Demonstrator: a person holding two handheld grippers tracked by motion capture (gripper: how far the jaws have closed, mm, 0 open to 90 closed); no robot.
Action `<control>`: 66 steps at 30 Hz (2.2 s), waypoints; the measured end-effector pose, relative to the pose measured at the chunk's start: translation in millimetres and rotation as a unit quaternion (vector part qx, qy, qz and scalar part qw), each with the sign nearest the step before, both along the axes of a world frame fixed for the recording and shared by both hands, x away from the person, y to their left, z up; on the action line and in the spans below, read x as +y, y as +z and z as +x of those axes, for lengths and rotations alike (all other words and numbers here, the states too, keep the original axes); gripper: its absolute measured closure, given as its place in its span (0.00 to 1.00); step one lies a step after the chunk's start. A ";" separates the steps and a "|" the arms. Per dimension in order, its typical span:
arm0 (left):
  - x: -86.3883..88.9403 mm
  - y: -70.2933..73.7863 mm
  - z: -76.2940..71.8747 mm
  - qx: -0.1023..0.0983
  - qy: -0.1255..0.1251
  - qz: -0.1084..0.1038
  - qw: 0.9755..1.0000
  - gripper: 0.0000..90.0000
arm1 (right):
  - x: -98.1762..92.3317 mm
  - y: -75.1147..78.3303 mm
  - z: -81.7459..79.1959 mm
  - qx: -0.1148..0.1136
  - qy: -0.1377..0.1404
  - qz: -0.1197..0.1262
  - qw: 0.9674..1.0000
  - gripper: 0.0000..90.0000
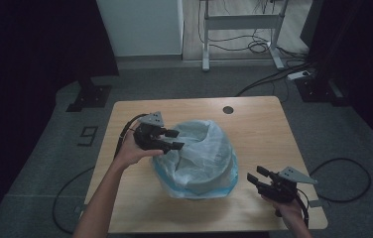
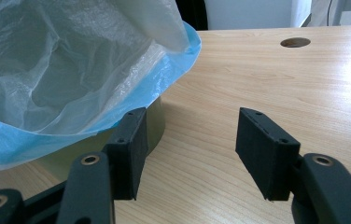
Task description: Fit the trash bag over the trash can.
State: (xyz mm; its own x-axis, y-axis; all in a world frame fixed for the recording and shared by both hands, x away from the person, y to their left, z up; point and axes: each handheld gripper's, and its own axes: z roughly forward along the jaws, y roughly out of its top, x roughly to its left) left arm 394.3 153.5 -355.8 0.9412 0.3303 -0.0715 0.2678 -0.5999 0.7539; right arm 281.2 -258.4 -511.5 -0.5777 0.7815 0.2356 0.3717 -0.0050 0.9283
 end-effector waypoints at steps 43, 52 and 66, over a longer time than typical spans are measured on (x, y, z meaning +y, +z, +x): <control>-87.6 9.1 -2.6 -0.002 -0.098 0.086 0.991 0.58 | -0.6 -2.9 -0.4 0.006 0.001 -0.005 1.000 0.48; -105.7 -3.0 -3.3 0.008 -0.108 0.126 0.986 0.62 | -1.1 -3.8 -0.1 0.008 0.001 -0.006 1.000 0.47; -91.7 8.6 -8.5 -0.009 -0.096 0.102 0.990 0.53 | -2.5 -4.0 0.1 0.009 -0.001 -0.006 1.000 0.47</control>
